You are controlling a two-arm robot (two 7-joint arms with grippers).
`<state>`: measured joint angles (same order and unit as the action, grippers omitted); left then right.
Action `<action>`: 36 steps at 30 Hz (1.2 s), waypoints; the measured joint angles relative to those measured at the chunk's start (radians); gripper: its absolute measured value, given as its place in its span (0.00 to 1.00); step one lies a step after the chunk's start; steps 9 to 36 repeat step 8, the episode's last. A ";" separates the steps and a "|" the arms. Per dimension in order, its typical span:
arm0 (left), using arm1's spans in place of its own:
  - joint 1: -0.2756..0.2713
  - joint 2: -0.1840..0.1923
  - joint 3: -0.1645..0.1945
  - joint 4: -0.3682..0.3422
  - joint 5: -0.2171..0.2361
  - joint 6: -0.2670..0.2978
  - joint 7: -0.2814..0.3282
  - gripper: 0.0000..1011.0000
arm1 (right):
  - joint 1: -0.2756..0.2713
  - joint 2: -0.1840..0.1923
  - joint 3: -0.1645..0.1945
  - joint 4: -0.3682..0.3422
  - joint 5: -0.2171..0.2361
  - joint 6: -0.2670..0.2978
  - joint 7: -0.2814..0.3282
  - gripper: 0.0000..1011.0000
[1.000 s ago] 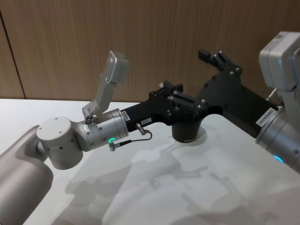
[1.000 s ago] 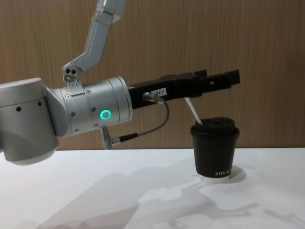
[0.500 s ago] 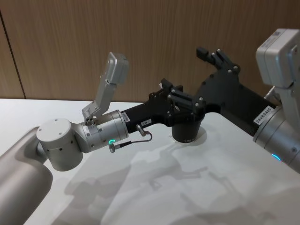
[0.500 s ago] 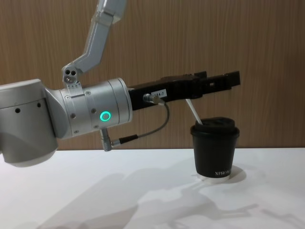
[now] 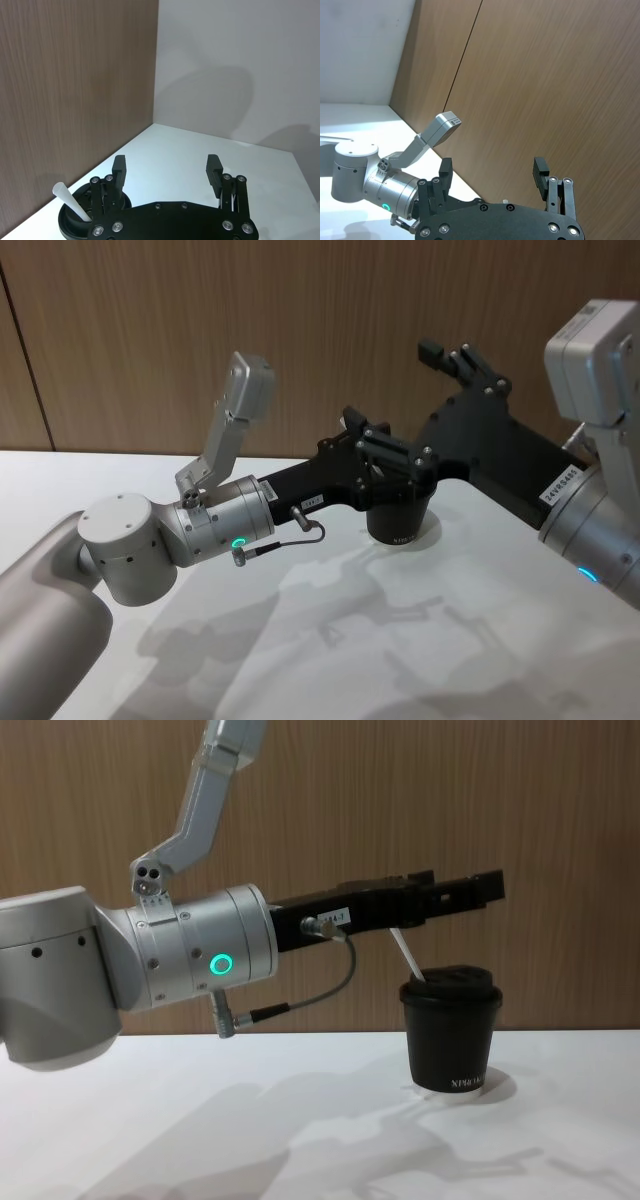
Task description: Pick up the straw with one hand, pass it to the other hand, and insert it into the cup.
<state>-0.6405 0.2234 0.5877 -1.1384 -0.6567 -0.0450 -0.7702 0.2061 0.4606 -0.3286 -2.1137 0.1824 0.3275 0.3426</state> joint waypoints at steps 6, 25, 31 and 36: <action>0.001 0.001 0.000 -0.001 0.000 0.000 0.001 0.99 | 0.001 -0.001 0.000 0.000 0.000 0.001 0.000 0.99; 0.001 0.001 0.000 -0.001 0.000 0.000 0.001 0.99 | 0.001 -0.001 -0.001 0.000 0.000 0.001 0.000 0.99; 0.001 0.001 0.000 -0.001 0.000 0.000 0.001 0.99 | 0.001 -0.001 -0.001 0.000 0.000 0.001 0.000 0.99; 0.001 0.001 0.000 -0.001 0.000 0.000 0.001 0.99 | 0.001 -0.001 -0.001 0.000 0.000 0.001 0.000 0.99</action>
